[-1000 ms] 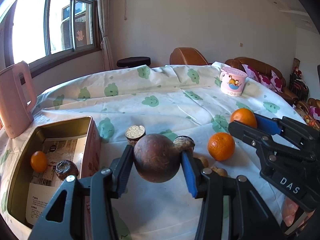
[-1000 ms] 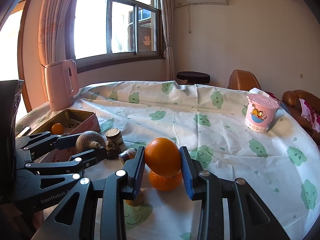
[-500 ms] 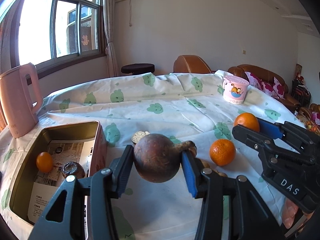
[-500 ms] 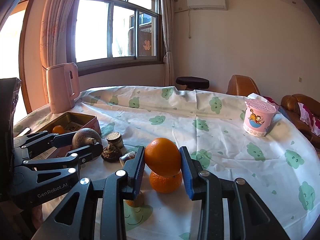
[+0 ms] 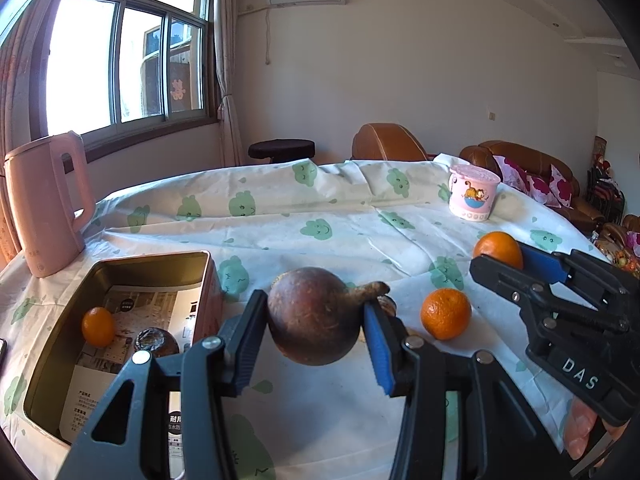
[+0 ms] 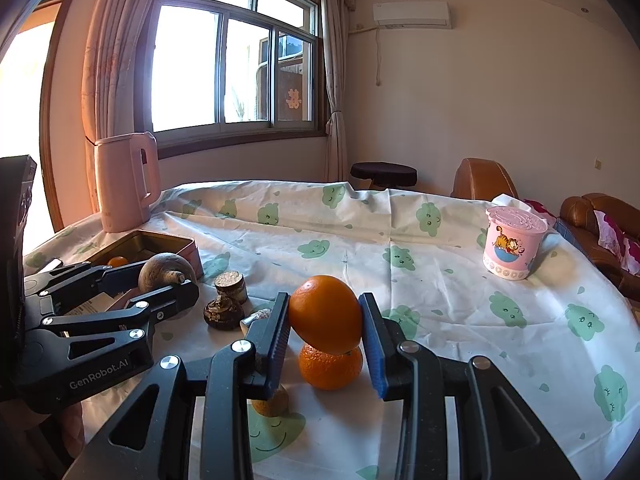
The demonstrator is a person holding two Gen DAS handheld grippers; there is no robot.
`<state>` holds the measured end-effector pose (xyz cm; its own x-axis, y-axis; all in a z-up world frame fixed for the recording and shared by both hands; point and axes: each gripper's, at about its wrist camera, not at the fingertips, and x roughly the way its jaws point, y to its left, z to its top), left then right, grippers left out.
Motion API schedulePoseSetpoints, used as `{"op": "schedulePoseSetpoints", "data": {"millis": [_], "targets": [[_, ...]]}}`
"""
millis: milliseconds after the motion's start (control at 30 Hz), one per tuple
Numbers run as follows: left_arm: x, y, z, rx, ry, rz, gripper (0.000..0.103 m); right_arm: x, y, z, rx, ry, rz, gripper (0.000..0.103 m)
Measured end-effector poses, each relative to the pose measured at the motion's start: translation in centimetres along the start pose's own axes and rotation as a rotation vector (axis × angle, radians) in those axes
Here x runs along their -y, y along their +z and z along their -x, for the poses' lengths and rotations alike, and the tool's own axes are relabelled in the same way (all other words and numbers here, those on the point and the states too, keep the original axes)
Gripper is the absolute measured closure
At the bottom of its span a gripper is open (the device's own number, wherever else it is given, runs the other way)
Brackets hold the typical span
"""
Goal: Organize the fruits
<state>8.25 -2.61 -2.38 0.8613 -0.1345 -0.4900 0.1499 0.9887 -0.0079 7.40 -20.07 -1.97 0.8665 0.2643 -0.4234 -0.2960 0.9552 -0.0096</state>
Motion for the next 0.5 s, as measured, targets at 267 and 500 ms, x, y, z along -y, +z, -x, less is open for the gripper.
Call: {"op": "schedulePoseSetpoints", "data": {"millis": [267, 500], "targets": [[-0.17, 0.01, 0.38, 0.02, 0.007, 0.006, 0.054, 0.02, 0.07, 0.28, 0.011, -0.002, 0.001, 0.067], [-0.21, -0.07, 0.61, 0.035, 0.014, 0.008, 0.054, -0.02, 0.07, 0.53, 0.027, -0.006, 0.003, 0.067]]}}
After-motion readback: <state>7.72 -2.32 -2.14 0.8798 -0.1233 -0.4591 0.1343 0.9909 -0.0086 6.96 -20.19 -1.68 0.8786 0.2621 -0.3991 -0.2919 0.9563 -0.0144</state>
